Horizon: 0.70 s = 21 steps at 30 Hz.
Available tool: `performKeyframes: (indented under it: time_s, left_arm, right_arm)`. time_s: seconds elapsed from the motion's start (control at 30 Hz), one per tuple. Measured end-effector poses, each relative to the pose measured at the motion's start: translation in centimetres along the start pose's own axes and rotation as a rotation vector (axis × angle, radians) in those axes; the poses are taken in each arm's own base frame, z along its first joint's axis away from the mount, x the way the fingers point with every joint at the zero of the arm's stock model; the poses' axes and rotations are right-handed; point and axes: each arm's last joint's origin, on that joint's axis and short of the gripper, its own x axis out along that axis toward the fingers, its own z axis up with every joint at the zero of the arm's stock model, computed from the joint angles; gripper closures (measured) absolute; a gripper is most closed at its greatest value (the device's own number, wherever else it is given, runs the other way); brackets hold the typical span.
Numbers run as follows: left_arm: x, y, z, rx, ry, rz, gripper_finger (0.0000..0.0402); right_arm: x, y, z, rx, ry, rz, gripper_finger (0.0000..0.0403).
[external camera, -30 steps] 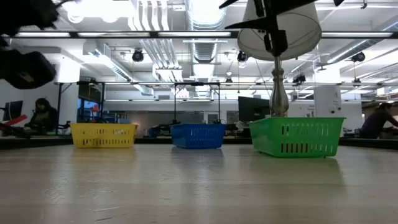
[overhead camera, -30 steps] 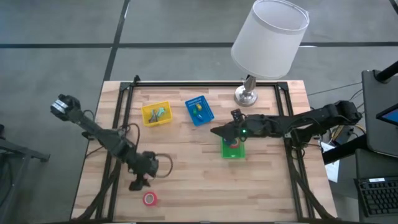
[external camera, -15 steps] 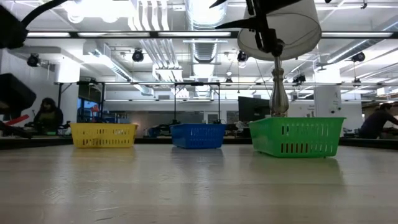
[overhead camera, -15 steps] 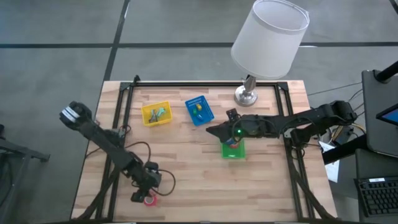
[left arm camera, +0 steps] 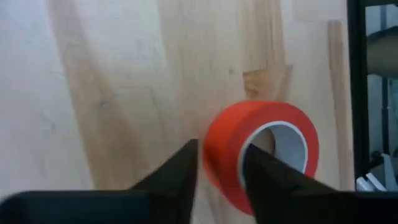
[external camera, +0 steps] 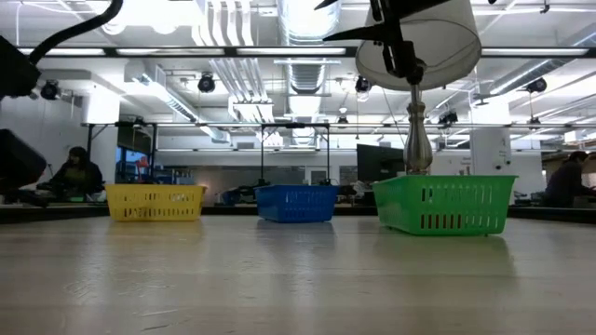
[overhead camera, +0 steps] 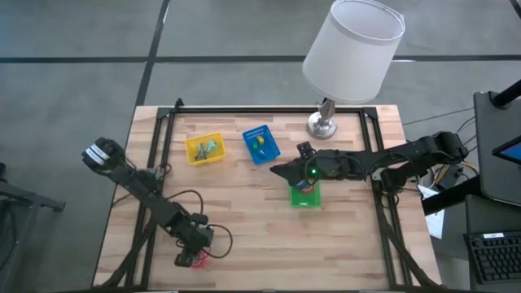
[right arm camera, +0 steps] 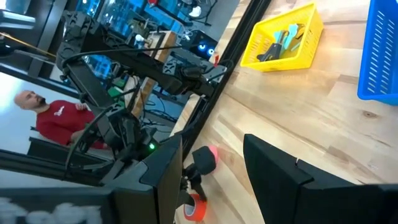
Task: Pick and place Stapler, Stapler remover, tape
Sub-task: Put the orange tape into the green bin
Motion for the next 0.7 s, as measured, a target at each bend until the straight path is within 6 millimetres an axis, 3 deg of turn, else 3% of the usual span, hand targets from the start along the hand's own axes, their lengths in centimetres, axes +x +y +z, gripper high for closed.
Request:
performKeyframes:
  time_s: [0.13,0.4,0.7]
  left_arm:
    - [-0.7,0.4,0.3,0.000,-0.032,0.015,0.0367]
    - [-3.5,1.7,1.7,-0.091,-0.188,0.085,0.0354]
    - [-9.9,3.9,3.0,-0.220,-0.554,0.222,0.0361]
  right_arm:
    - [0.0,0.0,0.0,-0.001,-0.003,-0.001,0.0236]
    - [-0.2,0.3,-0.7,0.050,0.055,0.025,0.0236]
    - [-1.1,1.5,-3.8,0.121,0.176,0.063,0.0236]
